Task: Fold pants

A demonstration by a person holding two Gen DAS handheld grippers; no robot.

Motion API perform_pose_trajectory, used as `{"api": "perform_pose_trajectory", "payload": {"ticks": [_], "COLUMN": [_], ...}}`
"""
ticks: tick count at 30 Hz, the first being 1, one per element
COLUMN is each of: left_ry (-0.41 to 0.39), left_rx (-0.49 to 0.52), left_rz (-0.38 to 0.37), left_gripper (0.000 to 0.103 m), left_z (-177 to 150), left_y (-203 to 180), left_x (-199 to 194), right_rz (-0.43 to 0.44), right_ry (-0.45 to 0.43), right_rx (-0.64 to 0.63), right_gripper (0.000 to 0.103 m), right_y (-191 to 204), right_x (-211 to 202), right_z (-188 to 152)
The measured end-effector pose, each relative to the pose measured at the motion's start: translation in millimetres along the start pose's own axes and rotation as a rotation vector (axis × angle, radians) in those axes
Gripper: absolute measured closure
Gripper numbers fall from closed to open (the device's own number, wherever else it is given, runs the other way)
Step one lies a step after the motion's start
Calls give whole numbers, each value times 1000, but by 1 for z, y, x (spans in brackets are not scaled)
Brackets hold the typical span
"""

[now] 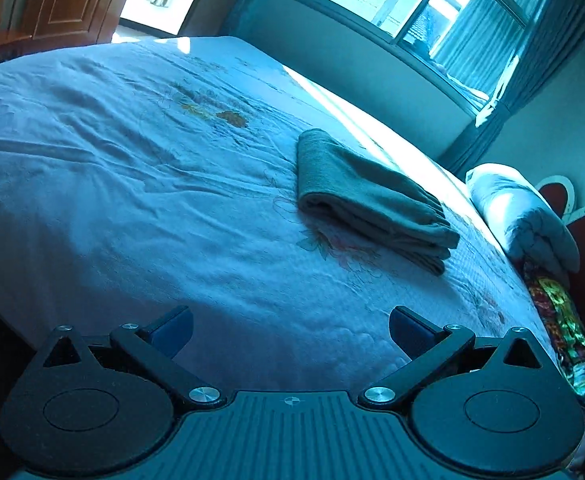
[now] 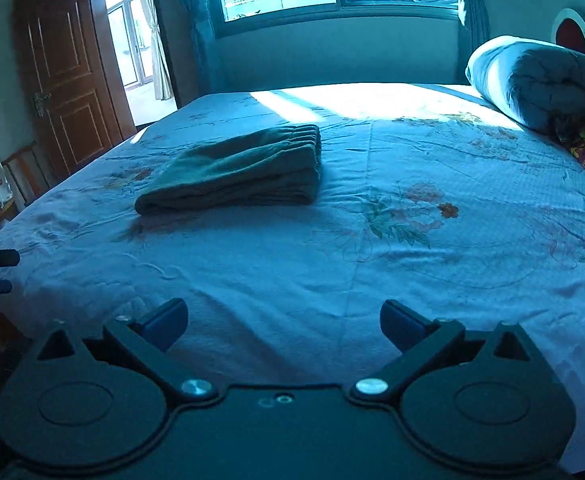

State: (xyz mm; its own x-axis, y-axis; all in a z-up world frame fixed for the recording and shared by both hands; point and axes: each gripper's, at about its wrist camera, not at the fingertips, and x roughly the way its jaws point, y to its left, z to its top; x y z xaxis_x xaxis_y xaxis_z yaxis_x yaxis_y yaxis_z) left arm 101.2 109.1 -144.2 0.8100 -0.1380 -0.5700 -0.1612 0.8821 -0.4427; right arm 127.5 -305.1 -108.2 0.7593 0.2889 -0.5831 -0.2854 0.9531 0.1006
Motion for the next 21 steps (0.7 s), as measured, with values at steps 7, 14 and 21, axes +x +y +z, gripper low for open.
{"api": "perform_pose_trajectory", "payload": {"ticks": [7, 14, 21], "left_ry": [-132, -248, -341], "left_rx": [177, 315, 396], "left_rz": [-16, -28, -62], "left_gripper": [0, 0, 0], "left_z": [-10, -13, -2], "left_y": [-59, -106, -144], "left_x": [-76, -140, -183], "right_rz": [73, 67, 73], "right_ry": [-96, -213, -329], "right_rx": [-65, -96, -120], "right_gripper": [6, 6, 6], "right_y": [41, 60, 78], "right_x": [-55, -110, -162], "right_z": [26, 39, 52]}}
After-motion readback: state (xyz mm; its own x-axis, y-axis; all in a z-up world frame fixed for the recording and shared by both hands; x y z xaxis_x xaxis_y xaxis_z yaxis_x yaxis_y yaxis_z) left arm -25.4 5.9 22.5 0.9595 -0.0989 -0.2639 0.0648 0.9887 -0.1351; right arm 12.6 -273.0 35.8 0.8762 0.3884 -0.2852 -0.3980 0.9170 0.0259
